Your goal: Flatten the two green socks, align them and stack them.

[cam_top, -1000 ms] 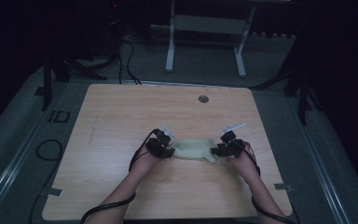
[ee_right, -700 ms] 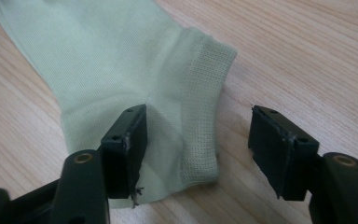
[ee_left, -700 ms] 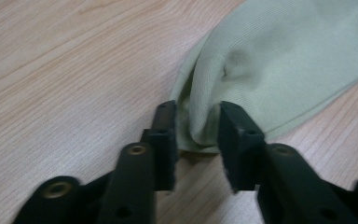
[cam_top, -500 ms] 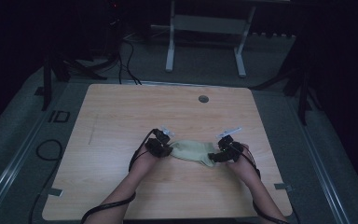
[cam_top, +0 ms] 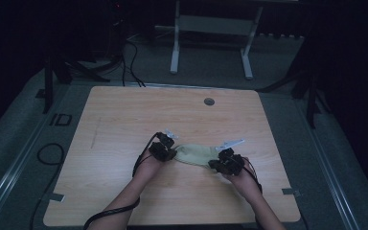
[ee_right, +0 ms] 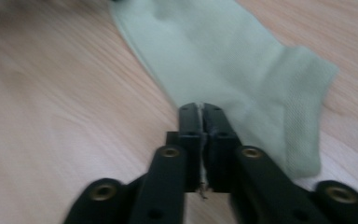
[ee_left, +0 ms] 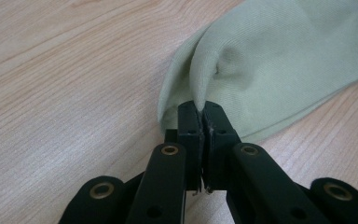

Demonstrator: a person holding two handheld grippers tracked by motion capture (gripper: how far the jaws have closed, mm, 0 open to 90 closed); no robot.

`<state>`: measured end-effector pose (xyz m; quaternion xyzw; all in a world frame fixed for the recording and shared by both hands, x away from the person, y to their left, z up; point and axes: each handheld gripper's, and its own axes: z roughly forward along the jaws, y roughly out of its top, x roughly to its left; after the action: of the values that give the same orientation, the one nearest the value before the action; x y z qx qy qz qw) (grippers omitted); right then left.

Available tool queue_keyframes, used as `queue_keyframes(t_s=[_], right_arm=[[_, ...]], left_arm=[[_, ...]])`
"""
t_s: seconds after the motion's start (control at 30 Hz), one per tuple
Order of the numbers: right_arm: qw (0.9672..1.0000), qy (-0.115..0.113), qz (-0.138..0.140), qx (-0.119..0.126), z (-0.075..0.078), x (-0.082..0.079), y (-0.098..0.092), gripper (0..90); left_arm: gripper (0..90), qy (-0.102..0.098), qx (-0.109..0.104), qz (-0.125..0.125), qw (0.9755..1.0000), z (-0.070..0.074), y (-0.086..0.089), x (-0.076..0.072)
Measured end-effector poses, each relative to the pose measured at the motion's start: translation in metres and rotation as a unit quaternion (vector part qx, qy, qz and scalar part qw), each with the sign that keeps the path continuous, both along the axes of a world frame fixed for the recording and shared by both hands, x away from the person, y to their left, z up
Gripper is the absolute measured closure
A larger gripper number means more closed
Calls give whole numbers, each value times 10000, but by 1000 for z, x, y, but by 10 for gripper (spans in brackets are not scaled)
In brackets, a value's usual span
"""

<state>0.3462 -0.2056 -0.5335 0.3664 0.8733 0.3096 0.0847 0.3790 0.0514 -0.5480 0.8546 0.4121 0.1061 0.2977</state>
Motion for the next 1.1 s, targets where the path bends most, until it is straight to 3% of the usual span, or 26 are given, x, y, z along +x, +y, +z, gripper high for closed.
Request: queue_keyframes(t_s=[0.2,0.37,0.43,0.53,0.7,0.8,0.87,0.93,1.1], right_arm=[[9997,174,-58,-134,-13,3,-6,896],[9997,182,-52,-160,-13,5,-14,896],[9994,114,-149,-283,-11,8,-19,896],[9992,184,-293,-201,-12,15,-28,896],[9989,216,-329,-241,-11,21,-31,896],[9988,239,-342,-256,-10,22,-30,860],[9987,332,-343,-179,-8,22,-30,817],[9989,315,-325,-83,-5,21,-30,768],[9991,105,-354,189,4,20,-34,520]], left_arm=[[866,0,-76,-5,10000,-3,1,-4],[866,37,-179,-46,9998,-4,1,-9],[865,36,-205,-112,9997,-4,-1,-13],[864,105,-363,-128,9992,-7,-1,-18],[851,35,-375,-144,9992,-6,-4,-19],[775,-59,-474,-133,9988,-4,-4,-20],[644,-127,-596,-132,9981,-1,-3,-21],[549,-326,-638,-97,9974,4,-2,-24],[354,-458,-866,-23,9952,13,5,-27]])
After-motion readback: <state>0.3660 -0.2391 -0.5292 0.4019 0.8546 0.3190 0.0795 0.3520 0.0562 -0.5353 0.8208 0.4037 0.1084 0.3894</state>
